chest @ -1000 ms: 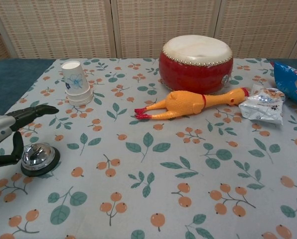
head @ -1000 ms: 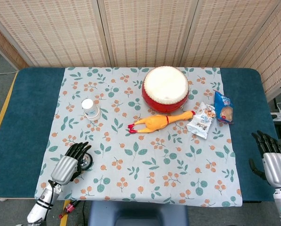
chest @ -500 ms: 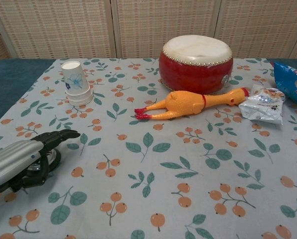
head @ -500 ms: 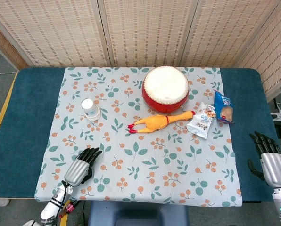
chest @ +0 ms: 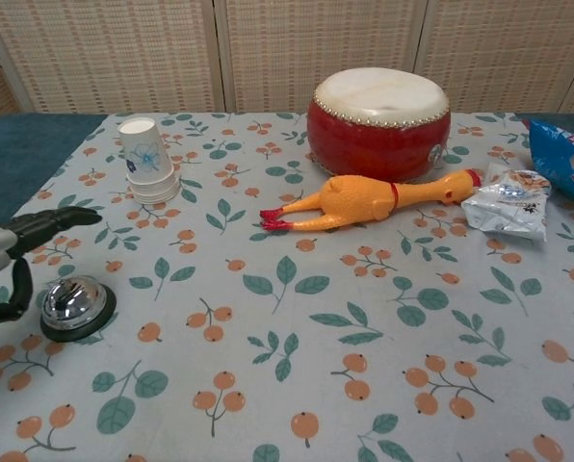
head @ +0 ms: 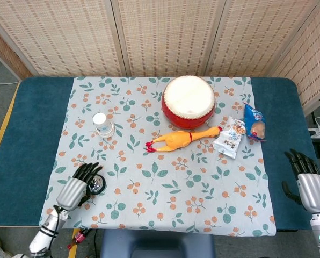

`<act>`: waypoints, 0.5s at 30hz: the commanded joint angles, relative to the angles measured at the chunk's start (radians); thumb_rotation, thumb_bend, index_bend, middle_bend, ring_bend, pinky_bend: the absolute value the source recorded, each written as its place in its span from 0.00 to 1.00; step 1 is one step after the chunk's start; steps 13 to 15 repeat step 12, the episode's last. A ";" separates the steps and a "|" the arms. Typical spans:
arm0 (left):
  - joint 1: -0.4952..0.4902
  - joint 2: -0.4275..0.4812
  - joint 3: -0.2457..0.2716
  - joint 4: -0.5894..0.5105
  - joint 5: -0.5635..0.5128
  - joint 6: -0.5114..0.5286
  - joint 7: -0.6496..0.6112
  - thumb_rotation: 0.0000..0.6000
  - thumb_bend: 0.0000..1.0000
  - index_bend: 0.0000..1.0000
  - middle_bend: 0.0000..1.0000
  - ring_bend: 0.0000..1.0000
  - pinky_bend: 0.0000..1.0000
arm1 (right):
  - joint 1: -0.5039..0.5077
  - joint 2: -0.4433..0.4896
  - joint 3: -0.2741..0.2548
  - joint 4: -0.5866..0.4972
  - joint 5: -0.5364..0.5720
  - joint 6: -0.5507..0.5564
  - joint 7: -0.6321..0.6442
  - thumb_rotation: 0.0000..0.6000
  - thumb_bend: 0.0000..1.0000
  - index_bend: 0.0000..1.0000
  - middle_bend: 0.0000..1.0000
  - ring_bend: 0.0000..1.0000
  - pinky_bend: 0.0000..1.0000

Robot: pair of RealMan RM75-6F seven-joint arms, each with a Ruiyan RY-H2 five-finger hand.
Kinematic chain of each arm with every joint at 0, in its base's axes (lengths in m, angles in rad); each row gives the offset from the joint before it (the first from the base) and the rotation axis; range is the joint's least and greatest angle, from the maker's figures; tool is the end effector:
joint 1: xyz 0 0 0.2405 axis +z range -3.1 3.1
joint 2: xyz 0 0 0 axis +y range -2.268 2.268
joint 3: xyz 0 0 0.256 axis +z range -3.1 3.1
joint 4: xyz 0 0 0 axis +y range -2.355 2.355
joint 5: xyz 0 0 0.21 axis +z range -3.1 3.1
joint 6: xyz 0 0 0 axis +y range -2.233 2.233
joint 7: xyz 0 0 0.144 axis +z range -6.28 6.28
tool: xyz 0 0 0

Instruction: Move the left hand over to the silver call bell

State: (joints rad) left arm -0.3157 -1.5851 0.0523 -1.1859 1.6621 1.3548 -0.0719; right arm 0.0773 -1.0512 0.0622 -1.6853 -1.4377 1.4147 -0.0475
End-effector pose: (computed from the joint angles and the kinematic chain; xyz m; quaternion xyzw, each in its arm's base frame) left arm -0.2751 0.2244 0.0007 -0.7138 -0.3631 -0.4266 0.4204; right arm -0.3136 -0.1800 0.1695 0.5938 -0.4080 0.3489 0.5993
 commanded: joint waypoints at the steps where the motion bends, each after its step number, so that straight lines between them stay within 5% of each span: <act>1: 0.066 0.235 0.011 -0.223 -0.031 0.076 0.158 1.00 1.00 0.00 0.00 0.00 0.10 | 0.003 -0.004 0.002 -0.001 0.008 -0.005 -0.008 1.00 0.38 0.01 0.00 0.00 0.09; 15: 0.147 0.338 -0.033 -0.269 -0.189 0.094 0.144 1.00 1.00 0.00 0.00 0.00 0.13 | 0.008 -0.009 0.003 -0.005 0.021 -0.015 -0.034 1.00 0.38 0.01 0.00 0.00 0.09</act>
